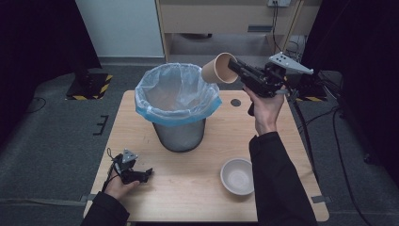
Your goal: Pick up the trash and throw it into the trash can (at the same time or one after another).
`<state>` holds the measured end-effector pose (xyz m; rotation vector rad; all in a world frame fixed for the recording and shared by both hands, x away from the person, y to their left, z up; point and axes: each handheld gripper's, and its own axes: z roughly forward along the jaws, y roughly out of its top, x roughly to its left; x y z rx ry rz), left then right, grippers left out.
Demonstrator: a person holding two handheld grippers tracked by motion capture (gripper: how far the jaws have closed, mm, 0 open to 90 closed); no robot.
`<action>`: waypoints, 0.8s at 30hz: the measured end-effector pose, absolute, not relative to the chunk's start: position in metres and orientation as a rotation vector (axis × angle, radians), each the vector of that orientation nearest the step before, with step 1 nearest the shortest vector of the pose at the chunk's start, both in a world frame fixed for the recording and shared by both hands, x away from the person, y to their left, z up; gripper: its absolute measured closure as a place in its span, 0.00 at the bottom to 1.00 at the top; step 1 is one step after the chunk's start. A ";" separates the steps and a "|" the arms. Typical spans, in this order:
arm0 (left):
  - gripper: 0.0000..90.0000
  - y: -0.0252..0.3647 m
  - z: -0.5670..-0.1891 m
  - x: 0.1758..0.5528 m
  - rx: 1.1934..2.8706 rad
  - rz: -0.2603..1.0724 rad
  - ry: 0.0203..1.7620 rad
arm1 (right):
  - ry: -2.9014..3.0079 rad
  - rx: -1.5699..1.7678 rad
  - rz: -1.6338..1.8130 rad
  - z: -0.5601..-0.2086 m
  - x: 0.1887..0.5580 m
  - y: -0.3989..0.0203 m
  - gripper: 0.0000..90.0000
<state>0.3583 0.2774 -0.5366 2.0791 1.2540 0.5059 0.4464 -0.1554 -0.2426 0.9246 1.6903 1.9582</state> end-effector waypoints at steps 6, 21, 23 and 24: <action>0.00 0.277 -0.537 0.358 2.079 0.506 1.254 | 1.716 0.907 1.938 -0.245 0.452 -0.140 0.92; 0.00 0.277 -0.537 0.358 2.081 0.505 1.253 | 1.784 0.928 1.890 -0.262 0.463 -0.109 0.92; 0.00 0.277 -0.537 0.358 2.081 0.505 1.252 | 1.790 0.939 1.885 -0.265 0.465 -0.105 0.92; 0.00 0.277 -0.537 0.358 2.081 0.505 1.252 | 1.789 0.941 1.882 -0.266 0.466 -0.103 0.92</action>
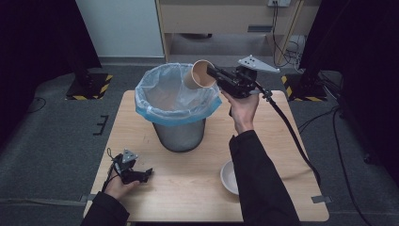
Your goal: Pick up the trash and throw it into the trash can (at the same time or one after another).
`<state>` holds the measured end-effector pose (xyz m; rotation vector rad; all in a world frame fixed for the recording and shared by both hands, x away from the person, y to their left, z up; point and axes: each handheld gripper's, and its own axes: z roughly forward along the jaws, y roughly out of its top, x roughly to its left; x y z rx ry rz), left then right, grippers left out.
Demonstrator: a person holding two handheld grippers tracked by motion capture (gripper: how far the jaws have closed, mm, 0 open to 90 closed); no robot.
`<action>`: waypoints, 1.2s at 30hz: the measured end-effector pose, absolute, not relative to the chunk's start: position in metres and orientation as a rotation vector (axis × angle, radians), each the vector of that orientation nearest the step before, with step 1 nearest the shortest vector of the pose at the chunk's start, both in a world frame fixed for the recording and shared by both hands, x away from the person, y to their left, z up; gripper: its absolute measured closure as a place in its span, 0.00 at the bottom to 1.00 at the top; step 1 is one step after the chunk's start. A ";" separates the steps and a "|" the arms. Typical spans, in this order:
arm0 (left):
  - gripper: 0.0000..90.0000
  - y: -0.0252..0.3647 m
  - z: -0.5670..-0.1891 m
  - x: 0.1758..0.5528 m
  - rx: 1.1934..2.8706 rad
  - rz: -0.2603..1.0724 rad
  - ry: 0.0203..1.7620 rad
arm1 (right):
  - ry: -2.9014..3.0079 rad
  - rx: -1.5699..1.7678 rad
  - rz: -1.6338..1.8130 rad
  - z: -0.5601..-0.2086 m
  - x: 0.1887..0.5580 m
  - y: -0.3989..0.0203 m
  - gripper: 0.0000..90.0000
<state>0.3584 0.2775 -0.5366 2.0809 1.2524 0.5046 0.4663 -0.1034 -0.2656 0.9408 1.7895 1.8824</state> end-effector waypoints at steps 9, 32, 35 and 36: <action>0.00 0.278 -0.537 0.359 2.082 0.504 1.250 | 1.841 0.947 1.837 -0.280 0.475 -0.088 0.91; 0.00 0.277 -0.537 0.358 2.082 0.505 1.252 | 1.746 0.859 1.871 -0.249 0.430 -0.155 0.42; 0.00 0.278 -0.537 0.358 2.084 0.505 1.250 | 1.724 0.892 1.890 -0.260 0.419 -0.176 0.40; 0.00 0.278 -0.536 0.358 2.085 0.504 1.250 | 1.720 0.899 1.892 -0.266 0.415 -0.183 0.39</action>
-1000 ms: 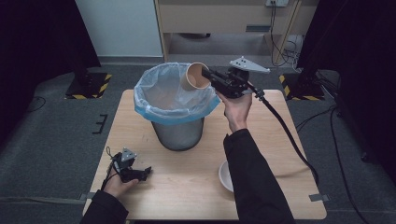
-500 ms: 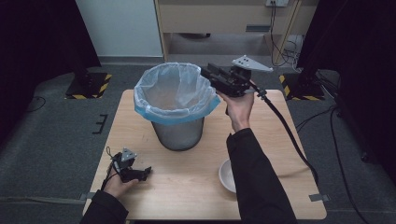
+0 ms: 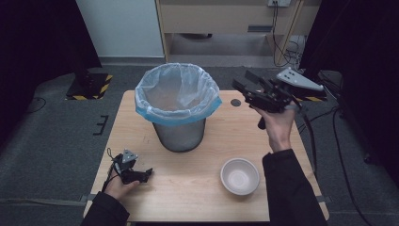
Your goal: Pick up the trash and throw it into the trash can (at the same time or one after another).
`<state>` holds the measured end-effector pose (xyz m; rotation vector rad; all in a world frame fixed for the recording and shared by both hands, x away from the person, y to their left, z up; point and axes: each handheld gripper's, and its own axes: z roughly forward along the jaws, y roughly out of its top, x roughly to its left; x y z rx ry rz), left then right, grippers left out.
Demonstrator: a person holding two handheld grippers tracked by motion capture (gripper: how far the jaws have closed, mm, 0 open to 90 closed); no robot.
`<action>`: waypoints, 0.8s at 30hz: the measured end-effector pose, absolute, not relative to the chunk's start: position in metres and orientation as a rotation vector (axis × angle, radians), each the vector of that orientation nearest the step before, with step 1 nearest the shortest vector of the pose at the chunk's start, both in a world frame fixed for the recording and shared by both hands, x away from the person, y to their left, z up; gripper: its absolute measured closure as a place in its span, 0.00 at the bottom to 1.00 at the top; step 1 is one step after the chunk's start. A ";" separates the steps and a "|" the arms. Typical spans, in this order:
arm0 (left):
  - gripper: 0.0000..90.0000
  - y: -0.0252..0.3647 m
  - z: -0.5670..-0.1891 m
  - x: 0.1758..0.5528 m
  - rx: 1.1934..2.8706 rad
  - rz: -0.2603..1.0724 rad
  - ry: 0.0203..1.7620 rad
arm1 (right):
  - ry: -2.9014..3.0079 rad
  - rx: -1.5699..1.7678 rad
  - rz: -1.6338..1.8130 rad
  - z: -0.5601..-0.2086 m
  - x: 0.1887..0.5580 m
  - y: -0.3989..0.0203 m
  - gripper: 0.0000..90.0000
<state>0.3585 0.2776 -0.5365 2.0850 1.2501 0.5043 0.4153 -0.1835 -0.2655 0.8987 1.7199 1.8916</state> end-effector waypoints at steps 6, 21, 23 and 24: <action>0.00 0.277 -0.537 0.358 2.083 0.505 1.250 | 1.721 1.014 1.868 -0.305 0.402 -0.228 0.37; 0.00 0.277 -0.537 0.358 2.083 0.506 1.252 | 1.949 1.246 1.543 -0.432 0.376 -0.281 0.36; 0.00 0.277 -0.537 0.358 2.083 0.506 1.252 | 2.002 1.278 1.493 -0.444 0.377 -0.281 0.36; 0.00 0.277 -0.537 0.358 2.083 0.506 1.252 | 2.019 1.283 1.477 -0.449 0.377 -0.280 0.36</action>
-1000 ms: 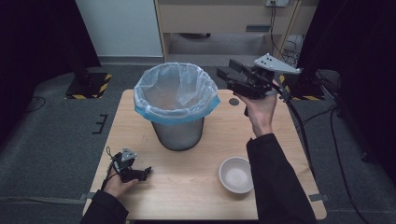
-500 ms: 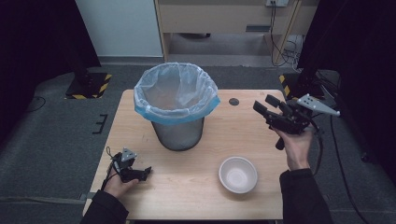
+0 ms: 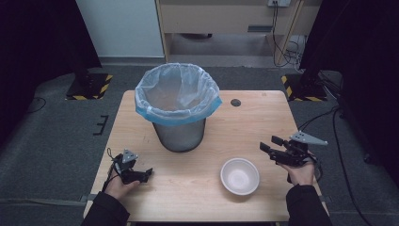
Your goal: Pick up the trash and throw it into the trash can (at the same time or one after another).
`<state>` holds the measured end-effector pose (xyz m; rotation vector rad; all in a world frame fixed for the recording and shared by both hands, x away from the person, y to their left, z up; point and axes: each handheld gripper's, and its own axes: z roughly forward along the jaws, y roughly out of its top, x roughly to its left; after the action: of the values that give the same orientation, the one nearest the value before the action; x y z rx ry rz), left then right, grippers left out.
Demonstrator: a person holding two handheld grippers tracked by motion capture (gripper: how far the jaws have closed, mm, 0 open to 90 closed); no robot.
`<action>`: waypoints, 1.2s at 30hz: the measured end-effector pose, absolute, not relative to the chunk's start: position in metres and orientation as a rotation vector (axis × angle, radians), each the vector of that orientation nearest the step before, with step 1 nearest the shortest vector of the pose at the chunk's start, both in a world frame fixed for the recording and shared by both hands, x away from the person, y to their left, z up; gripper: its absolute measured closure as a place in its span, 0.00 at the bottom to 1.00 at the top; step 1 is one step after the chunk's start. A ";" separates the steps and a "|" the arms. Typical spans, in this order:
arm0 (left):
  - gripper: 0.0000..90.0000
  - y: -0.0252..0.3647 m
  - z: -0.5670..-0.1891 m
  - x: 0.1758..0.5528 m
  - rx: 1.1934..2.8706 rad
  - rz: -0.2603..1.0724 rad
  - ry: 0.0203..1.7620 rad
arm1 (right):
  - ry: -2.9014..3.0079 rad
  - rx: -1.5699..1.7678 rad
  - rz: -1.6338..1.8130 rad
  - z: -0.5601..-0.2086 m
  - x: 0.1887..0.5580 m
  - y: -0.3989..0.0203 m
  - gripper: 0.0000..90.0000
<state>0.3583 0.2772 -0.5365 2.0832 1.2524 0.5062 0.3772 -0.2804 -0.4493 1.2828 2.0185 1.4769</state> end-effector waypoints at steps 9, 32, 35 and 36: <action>0.00 0.277 -0.537 0.358 2.083 0.506 1.253 | 2.228 1.316 1.276 -0.483 0.379 -0.267 0.37; 0.00 0.277 -0.537 0.358 2.083 0.506 1.253 | 2.632 1.327 1.096 -0.508 0.383 -0.242 0.83; 0.00 0.277 -0.537 0.358 2.083 0.506 1.253 | 2.637 1.360 1.113 -0.505 0.384 -0.243 0.88; 0.00 0.277 -0.537 0.358 2.083 0.506 1.253 | 2.629 1.368 1.123 -0.504 0.385 -0.243 0.89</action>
<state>0.3581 0.2769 -0.5365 2.0828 1.2534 0.5065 0.3849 -0.2434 -0.5044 1.3677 2.6294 1.1227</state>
